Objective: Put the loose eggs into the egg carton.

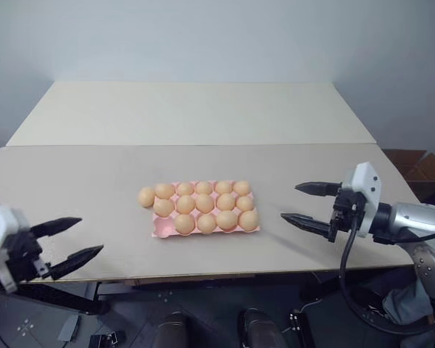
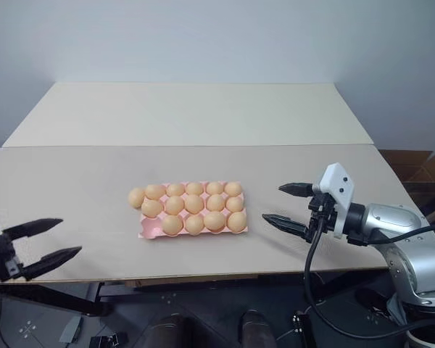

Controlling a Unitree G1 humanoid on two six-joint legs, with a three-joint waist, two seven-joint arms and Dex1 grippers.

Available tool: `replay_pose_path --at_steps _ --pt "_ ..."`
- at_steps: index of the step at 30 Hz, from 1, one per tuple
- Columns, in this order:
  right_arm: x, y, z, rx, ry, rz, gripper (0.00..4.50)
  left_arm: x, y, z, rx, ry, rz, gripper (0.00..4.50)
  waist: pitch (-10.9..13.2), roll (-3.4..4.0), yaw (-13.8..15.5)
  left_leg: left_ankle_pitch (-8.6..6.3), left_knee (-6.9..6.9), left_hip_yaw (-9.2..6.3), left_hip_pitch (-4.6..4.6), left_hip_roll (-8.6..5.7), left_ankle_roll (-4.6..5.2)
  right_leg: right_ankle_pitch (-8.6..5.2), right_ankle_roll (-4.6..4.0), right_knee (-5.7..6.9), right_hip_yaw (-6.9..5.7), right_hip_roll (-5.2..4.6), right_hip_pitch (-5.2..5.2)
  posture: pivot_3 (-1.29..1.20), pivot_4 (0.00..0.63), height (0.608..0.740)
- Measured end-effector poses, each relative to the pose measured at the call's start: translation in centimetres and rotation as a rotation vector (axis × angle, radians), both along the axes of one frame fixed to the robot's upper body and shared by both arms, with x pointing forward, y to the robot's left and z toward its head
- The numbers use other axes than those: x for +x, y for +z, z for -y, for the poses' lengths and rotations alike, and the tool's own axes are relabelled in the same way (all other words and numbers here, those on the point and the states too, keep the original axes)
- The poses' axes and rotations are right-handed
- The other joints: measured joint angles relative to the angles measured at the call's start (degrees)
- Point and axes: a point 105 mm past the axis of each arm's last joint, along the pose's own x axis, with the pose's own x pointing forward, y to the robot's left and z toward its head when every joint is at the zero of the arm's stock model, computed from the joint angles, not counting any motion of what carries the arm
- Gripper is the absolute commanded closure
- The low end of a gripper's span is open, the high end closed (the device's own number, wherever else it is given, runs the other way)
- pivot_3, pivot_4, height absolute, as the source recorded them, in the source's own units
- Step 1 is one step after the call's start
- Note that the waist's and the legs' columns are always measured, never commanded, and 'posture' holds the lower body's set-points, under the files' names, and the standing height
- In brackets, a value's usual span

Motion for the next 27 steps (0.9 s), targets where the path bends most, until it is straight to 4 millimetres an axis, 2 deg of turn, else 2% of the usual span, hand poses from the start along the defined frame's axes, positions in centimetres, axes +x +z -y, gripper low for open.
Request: replay_pose_path --at_steps 6,9,14,22,27 --pt "0.1 0.1 0.0 0.002 0.006 0.002 0.00 0.4 0.5 0.6 -0.010 0.029 0.048 0.01 0.0 0.00 0.6 0.00 0.00 0.00 0.06 0.01 -0.01 -0.03 0.04 0.05 0.01 0.08 0.00 0.00 0.150 0.740" --pt "0.4 0.5 0.0 0.003 0.008 0.014 0.00 1.4 0.2 0.8 0.014 0.046 -0.003 0.01 0.0 0.00 0.6 0.01 0.00 -0.02 0.04 0.02 0.00 -0.03 0.03 0.08 -0.01 0.13 -0.01 0.00 0.150 0.740" --pt "0.4 0.6 0.0 0.005 0.011 0.015 0.00 5.4 0.6 1.5 0.027 0.078 0.018 0.01 0.0 0.01 0.8 0.01 0.00 -0.02 0.04 -0.02 0.00 0.06 0.00 0.08 -0.01 0.11 0.02 0.00 0.150 0.740" --pt "0.5 0.3 -0.3 0.011 0.004 0.014 0.00 11.7 -1.0 1.9 0.040 0.026 0.040 0.01 0.0 0.00 0.4 0.00 0.00 -0.03 -0.07 -0.02 0.00 0.37 0.09 0.05 -0.06 0.16 -0.04 0.00 0.150 0.740" --pt "0.2 0.2 -0.8 0.020 -0.008 0.027 0.00 13.8 -2.3 2.9 0.027 -0.073 0.015 0.01 0.0 0.00 0.6 0.00 0.00 -0.03 -0.14 -0.05 0.00 0.38 0.11 0.04 -0.09 0.14 -0.04 0.00 0.150 0.740"
